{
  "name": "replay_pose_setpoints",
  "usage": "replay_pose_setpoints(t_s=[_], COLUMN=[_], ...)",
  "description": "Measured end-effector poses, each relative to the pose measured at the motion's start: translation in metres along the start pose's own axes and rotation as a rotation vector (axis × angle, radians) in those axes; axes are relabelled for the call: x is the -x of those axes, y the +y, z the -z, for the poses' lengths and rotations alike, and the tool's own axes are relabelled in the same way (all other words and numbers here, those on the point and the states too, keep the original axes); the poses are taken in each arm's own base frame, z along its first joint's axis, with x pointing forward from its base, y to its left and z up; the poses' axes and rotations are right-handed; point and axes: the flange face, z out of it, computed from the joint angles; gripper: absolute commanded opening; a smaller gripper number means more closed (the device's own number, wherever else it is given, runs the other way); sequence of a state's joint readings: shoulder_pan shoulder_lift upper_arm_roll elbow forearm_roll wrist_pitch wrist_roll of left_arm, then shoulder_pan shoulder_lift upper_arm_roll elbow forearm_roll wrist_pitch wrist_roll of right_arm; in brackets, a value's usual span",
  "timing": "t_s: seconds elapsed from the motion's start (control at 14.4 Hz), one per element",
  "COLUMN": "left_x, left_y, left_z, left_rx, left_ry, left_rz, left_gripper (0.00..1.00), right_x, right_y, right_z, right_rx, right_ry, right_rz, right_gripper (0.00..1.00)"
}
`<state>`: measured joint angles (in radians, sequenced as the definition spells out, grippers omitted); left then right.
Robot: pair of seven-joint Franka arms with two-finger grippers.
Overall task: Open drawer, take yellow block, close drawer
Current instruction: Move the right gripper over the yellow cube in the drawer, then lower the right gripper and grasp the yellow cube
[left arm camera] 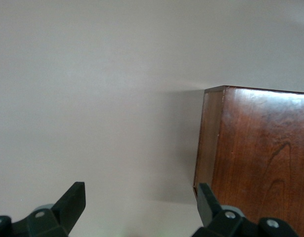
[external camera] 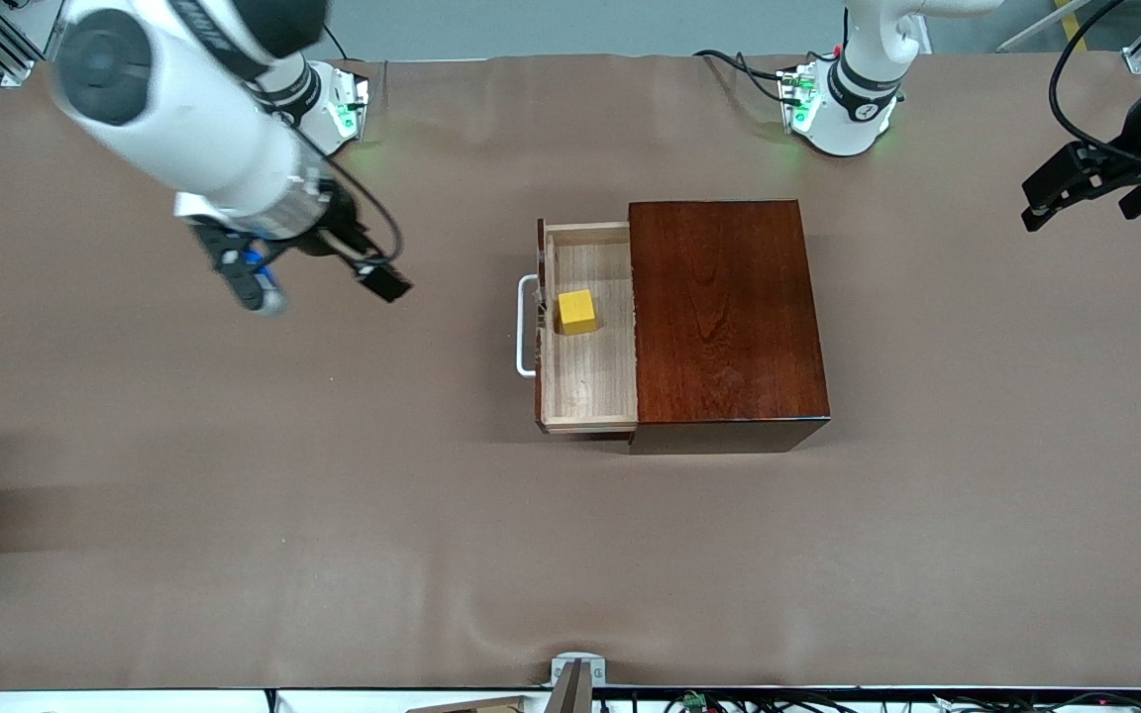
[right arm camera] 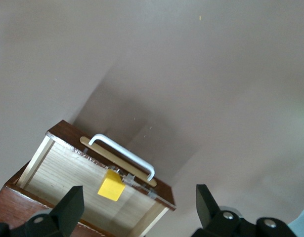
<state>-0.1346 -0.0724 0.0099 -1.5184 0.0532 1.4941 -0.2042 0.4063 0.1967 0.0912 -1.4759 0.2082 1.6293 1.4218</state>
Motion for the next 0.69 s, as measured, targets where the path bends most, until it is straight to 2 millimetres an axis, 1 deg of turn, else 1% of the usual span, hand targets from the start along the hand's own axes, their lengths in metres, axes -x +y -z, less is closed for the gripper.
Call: replay_pose_setpoints(t_s=[0.14, 0.28, 0.49, 0.62, 0.69], left_x=[0.001, 0.002, 0.003, 0.005, 0.006], left_y=[0.007, 0.009, 0.013, 0.023, 0.027], left_z=[0.0, 0.0, 0.0, -0.001, -0.002], left_rx=[0.0, -0.001, -0.001, -0.003, -0.005], left_ry=[0.0, -0.002, -0.003, -0.006, -0.009], left_rz=[-0.017, -0.027, -0.04, -0.059, -0.066], left_gripper=[1.0, 1.0, 1.0, 1.0, 1.0], right_x=[0.02, 0.042, 0.074, 0.089, 0.092], right_y=[-0.011, -0.021, -0.035, -0.041, -0.044], right_z=[-0.017, -0.034, -0.068, -0.091, -0.1], right_rx=[0.003, -0.002, 0.01, 0.033, 0.039], right_ry=[0.0, 0.005, 0.013, 0.016, 0.017], right_rz=[-0.064, -0.131, -0.195, -0.233, -0.26], right_gripper=[1.0, 1.0, 1.0, 1.0, 1.0])
